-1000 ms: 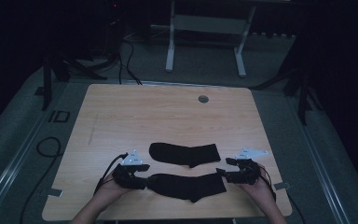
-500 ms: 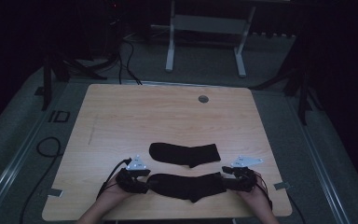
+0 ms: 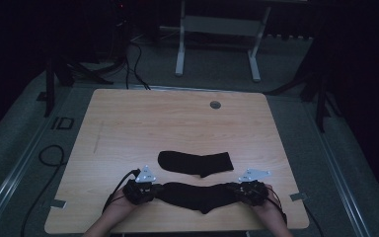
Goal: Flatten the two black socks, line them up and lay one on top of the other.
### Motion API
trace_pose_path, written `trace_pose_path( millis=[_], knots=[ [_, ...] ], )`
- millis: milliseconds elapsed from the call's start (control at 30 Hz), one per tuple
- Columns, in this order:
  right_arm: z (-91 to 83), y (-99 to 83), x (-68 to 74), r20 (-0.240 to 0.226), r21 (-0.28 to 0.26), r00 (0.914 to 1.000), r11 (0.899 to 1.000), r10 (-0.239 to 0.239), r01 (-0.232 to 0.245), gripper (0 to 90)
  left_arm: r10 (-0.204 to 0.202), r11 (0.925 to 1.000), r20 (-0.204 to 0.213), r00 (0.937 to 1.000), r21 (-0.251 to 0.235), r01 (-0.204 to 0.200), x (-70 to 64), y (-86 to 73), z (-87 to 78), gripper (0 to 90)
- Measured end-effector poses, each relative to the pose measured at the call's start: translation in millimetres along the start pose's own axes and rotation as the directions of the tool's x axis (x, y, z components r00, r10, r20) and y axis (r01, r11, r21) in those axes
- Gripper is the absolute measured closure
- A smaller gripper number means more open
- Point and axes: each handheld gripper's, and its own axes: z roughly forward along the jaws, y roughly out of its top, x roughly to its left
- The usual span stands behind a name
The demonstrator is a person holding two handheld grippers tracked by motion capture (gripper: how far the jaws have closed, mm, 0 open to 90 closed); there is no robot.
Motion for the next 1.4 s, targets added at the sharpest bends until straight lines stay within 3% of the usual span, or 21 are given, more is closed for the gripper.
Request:
trace_pose_path(
  millis=[300, 600, 800, 900, 933, 1033, 1133, 1267, 1400],
  knots=[
    [-7.1, 4.8, 0.0, -0.013, -0.015, 0.9997, 1.0, 0.022, -0.022, 85.2, -0.01, 0.9998, 0.0, 1.0, -0.019, 0.01, -1.6, 4.2, -6.5, 84.8],
    [-34.6, 32.8, -5.7, 0.011, -0.117, 0.9999, 0.993, 0.012, -0.011, 85.3, 0.016, 0.9958, -0.032, 0.9994, -0.089, -0.019, 3.8, 33.1, -31.8, 84.8],
    [-44.6, 59.3, -20.0, 0.035, -0.174, 0.9993, 0.985, 0.01, -0.004, 85.2, 0.021, 0.9926, -0.068, 0.9974, -0.118, -0.029, 14.7, 54.0, -39.2, 84.8],
    [-44.3, 66.8, -23.5, 0.048, -0.177, 0.9989, 0.984, 0.004, 0.005, 85.2, 0.027, 0.9922, -0.075, 0.9968, -0.12, -0.036, 18.5, 59.7, -39.5, 84.8],
    [-41.3, 78.4, -30.3, 0.064, -0.182, 0.9979, 0.983, 0.002, 0.01, 85.2, 0.024, 0.9925, -0.084, 0.9961, -0.117, -0.034, 26.6, 68.9, -37.5, 84.8],
    [-34.6, 85.0, -37.0, 0.064, -0.178, 0.9979, 0.984, 0.013, -0.002, 85.2, 0.02, 0.9939, -0.096, 0.9952, -0.106, -0.03, 35.5, 75.4, -33.1, 84.8],
    [-24.6, 88.8, -42.6, 0.067, -0.158, 0.9975, 0.987, 0.022, -0.011, 85.2, 0.014, 0.995, -0.098, 0.995, -0.097, -0.024, 40.3, 78.2, -29.5, 84.7],
    [-13.3, 89.6, -47.0, 0.063, -0.136, 0.9974, 0.99, 0.033, -0.024, 85.2, 0.036, 0.9974, -0.12, 0.9922, -0.058, -0.043, 47.4, 80.4, -20.5, 84.7],
    [1.7, 87.4, -52.0, 0.067, -0.115, 0.9967, 0.993, 0.046, -0.038, 85.2, 0.007, 0.9986, -0.117, 0.9931, -0.051, -0.013, 59.4, 80.1, -12.0, 84.7]
  ],
)
